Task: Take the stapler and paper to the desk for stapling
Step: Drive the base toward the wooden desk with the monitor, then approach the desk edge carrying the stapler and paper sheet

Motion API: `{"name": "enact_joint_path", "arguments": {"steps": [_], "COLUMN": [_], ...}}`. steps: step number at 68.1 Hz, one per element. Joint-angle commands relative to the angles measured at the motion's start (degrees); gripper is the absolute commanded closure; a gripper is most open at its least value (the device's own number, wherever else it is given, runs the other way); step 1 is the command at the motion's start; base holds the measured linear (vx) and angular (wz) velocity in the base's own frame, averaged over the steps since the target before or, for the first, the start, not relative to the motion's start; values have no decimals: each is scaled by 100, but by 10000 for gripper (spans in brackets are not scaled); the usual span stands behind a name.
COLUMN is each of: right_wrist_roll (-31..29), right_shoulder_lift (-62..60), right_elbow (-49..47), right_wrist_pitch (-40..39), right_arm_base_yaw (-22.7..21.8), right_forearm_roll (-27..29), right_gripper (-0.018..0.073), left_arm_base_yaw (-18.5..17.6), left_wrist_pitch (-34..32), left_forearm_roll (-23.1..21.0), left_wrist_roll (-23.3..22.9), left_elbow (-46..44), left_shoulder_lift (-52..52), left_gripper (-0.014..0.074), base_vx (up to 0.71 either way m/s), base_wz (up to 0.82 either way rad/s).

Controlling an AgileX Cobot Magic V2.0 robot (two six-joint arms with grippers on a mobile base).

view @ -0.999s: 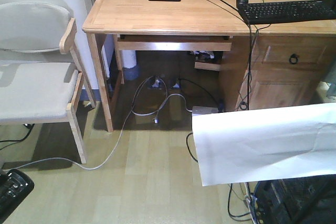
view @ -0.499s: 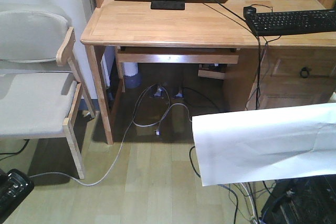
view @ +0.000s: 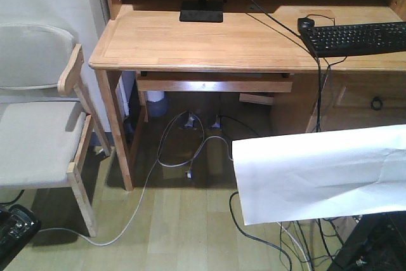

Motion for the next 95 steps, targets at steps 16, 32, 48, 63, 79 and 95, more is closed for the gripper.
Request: {"name": "enact_joint_path", "arguments": {"steps": [16, 32, 48, 63, 79, 95], "right_wrist_roll": [-73, -73, -73, -73, -73, -73], "right_shoulder_lift": [13, 13, 13, 13, 13, 13], "right_elbow": [132, 132, 132, 132, 132, 132], "right_wrist_pitch": [-822, -822, -822, -822, -822, -808], "right_arm_base_yaw": [-8, -8, -8, -8, -8, -8], "right_forearm_roll": [74, 74, 74, 74, 74, 74], "right_gripper": [561, 561, 561, 561, 561, 561], "left_arm_base_yaw": [2, 2, 2, 2, 2, 2], "left_wrist_pitch": [-678, -678, -678, -678, -678, -678], "left_forearm_roll": [-167, -167, -167, -167, -167, -167], "left_wrist_roll": [-10, -10, -10, -10, -10, -10], "left_elbow": [-165, -165, -165, -165, -165, -165], "left_shoulder_lift": [60, 60, 60, 60, 60, 60], "left_gripper": [603, 603, 603, 603, 603, 603], "base_vx": [18, 18, 18, 17, 16, 15], "base_wz": [-1, -1, 0, -1, -3, -2]}}
